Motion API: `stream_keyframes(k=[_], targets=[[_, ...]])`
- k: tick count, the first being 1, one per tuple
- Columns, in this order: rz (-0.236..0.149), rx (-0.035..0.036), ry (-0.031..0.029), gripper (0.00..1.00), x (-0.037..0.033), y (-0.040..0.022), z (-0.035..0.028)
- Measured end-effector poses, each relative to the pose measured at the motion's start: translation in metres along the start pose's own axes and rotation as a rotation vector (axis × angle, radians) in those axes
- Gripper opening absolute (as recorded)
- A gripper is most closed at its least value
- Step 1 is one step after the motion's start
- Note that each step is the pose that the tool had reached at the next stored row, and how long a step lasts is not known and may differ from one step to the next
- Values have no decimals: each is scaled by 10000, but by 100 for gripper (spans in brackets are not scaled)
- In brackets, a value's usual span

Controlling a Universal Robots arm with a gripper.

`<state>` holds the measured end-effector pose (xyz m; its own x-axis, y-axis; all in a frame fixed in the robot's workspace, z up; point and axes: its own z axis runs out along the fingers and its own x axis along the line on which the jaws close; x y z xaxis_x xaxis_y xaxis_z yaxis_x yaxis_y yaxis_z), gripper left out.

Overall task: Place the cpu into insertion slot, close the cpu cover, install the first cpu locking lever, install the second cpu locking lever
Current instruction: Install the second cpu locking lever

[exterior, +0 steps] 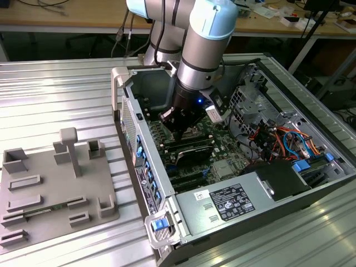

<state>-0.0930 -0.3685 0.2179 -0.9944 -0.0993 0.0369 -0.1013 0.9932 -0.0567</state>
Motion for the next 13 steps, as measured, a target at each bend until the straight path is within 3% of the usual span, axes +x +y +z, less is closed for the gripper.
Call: stream_keyframes(k=[13], targets=[[-2,2,3,11,22,4,36]])
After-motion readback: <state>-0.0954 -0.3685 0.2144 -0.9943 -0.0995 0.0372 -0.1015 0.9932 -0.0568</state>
